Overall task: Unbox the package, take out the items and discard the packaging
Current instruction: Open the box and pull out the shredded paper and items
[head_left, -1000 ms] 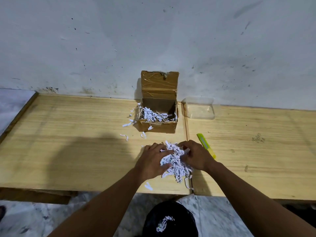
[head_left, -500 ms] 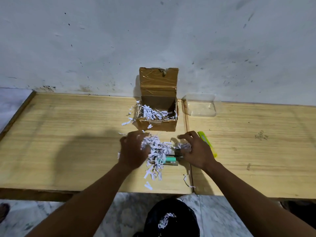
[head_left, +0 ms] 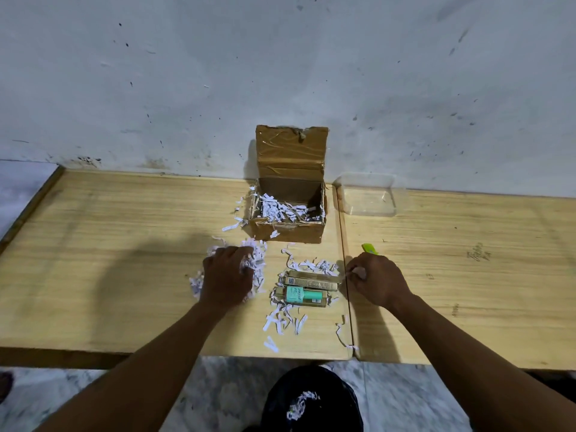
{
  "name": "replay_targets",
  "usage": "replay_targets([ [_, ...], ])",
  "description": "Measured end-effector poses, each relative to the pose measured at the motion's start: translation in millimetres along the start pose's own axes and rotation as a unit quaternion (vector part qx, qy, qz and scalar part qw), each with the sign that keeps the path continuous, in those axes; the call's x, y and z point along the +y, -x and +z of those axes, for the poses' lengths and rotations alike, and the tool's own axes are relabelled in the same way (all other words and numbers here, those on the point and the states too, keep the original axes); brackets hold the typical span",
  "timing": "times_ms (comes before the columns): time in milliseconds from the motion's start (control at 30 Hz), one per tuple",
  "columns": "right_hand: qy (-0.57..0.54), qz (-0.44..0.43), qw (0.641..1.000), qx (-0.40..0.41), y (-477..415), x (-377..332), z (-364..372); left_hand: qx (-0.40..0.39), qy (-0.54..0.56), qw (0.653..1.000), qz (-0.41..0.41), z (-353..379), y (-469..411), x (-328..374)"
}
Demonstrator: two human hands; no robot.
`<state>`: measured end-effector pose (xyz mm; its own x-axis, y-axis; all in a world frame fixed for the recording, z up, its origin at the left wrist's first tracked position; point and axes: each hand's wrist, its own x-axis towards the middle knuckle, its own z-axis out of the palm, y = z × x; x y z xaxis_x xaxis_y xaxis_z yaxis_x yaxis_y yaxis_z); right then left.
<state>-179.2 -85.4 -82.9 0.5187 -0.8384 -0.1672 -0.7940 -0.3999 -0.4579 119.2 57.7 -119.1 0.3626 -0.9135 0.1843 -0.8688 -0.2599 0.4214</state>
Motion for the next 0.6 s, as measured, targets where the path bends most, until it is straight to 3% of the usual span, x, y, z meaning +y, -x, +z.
replay_targets([
  [100, 0.019, -0.027, 0.999, -0.017, -0.5, -9.2, 4.4, -0.063, 0.008, 0.995, 0.083, 0.0, 0.9, 10.8],
  [200, 0.143, 0.011, 0.989, -0.035, -2.1, -17.2, 3.8, -0.117, -0.036, 0.98, 0.157, 11.4, 7.5, 14.6],
  [267, 0.154, -0.006, 0.988, -0.013, -2.9, -22.6, 2.2, -0.112, -0.029, 0.986, 0.12, 16.1, 12.5, 15.3],
  [333, 0.089, -0.073, 0.993, 0.002, -4.5, -31.9, 3.0, -0.102, -0.021, 0.992, 0.075, 20.1, 14.3, 18.0],
  [433, 0.052, -0.14, 0.986, -0.069, -9.3, -48.0, 10.9, -0.12, -0.048, 0.991, 0.042, 29.9, 14.0, 20.7],
  [600, 0.108, -0.148, 0.968, -0.169, -18.0, -58.5, 22.9, -0.125, -0.091, 0.988, 0.012, 46.5, 12.7, 17.7],
])
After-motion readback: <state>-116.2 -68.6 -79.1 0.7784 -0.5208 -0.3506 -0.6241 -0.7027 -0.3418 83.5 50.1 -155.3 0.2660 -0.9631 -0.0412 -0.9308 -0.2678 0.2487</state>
